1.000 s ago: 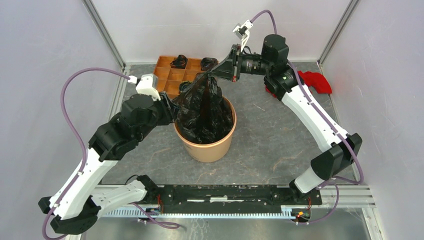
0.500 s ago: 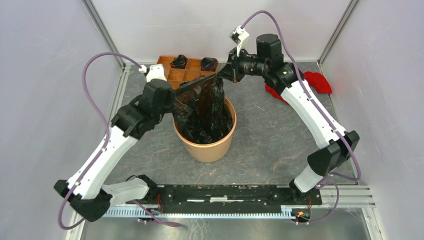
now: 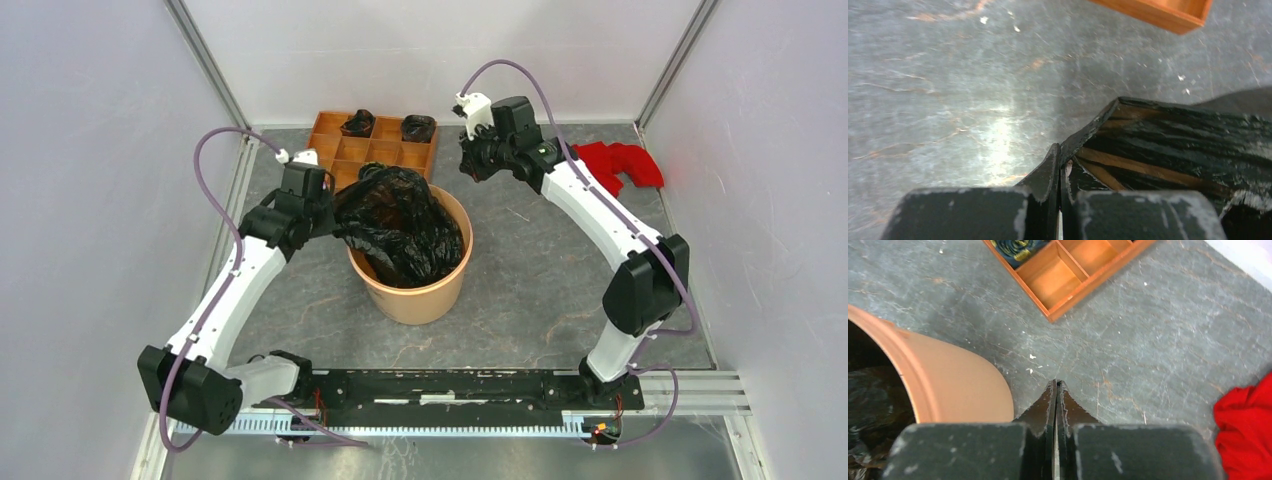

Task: Put the trash bags into the trash bin

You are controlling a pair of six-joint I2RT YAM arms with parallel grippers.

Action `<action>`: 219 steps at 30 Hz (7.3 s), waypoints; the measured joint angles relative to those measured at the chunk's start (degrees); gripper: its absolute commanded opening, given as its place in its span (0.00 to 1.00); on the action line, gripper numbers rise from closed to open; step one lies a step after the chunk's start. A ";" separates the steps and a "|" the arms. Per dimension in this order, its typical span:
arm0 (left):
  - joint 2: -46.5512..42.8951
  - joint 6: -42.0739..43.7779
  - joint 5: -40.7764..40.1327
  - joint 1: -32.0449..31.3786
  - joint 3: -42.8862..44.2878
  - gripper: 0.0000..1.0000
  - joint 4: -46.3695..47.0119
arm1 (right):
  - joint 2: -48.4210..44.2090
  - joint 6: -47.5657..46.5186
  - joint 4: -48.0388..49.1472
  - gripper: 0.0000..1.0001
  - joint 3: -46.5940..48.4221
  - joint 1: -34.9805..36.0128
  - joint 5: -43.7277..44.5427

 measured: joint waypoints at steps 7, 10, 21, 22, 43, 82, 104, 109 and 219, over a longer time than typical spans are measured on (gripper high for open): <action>-2.99 0.00 7.45 0.04 -5.62 0.02 2.34 | -3.67 2.34 -4.52 0.34 1.14 0.57 5.53; -3.19 0.00 8.59 0.04 -6.54 0.02 3.58 | -12.07 4.76 -2.62 0.39 -2.97 1.77 5.05; -5.35 -0.09 10.43 0.15 -12.13 0.02 6.19 | -22.91 15.58 11.13 0.81 -16.15 22.08 7.54; -5.49 -0.11 10.62 0.15 -12.52 0.02 6.27 | -22.18 15.98 10.99 0.81 -16.90 22.49 9.20; -7.93 -0.59 13.44 0.15 -13.94 0.02 7.54 | -10.56 13.40 11.54 0.00 -14.62 26.53 31.34; -16.46 -0.90 9.81 0.15 -7.41 0.69 -0.33 | -16.96 12.20 2.01 0.00 -10.25 2.84 -3.98; -15.67 1.95 19.23 0.26 12.61 1.00 -0.20 | -17.38 11.52 2.23 0.01 -10.93 2.84 -4.02; -8.13 6.86 32.44 0.24 14.62 1.00 5.18 | -17.31 11.74 2.38 0.00 -10.14 2.84 -4.39; -6.12 -0.09 41.51 7.43 -8.76 0.54 12.92 | -35.21 6.54 8.96 0.14 -34.60 25.42 -28.46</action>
